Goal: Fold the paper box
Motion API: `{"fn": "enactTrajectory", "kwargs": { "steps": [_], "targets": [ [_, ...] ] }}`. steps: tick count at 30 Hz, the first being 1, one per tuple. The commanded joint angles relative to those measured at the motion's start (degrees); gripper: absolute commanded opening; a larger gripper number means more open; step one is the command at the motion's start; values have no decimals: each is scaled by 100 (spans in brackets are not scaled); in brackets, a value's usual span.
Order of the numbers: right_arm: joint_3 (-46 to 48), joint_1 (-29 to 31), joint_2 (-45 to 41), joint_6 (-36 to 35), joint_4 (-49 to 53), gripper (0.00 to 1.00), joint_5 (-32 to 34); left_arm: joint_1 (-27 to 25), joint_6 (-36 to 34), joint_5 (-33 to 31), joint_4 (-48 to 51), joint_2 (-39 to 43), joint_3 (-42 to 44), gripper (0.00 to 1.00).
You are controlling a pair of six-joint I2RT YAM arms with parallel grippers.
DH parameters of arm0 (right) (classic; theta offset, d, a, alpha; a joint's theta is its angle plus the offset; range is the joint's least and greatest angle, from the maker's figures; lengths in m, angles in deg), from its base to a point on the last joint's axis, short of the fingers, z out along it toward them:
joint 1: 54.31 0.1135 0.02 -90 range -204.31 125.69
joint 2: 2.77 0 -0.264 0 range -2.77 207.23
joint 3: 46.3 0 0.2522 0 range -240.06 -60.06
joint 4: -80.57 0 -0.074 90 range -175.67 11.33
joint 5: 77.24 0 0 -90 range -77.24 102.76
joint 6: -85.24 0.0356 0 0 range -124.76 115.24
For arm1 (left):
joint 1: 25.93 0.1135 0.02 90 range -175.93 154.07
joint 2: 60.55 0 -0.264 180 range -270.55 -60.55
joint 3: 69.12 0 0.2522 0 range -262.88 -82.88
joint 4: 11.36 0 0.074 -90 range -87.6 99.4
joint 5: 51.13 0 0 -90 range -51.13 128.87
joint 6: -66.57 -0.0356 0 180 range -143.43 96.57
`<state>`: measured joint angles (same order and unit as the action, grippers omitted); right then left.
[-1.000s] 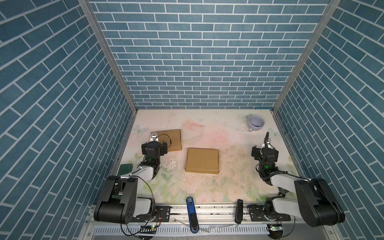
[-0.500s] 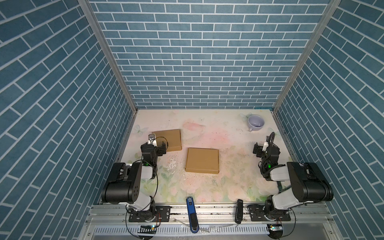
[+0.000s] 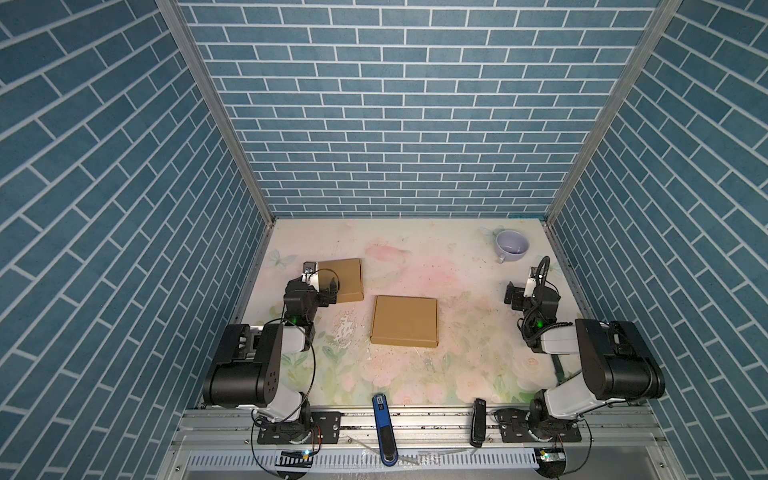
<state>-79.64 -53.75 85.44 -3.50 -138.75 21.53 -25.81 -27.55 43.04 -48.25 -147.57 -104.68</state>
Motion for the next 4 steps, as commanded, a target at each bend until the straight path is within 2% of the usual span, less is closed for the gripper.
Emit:
{"fn": "enactTrajectory", "kwargs": {
  "steps": [1, 4],
  "targets": [
    [-104, -29, 2, 41, -15, 99, -66, 6, -102, 119, 150, -60, -44, 100],
    [-99, -27, 14, 36, -41, 99, -75, 6, -98, 119, 139, -60, -35, 100]
  ]
}}
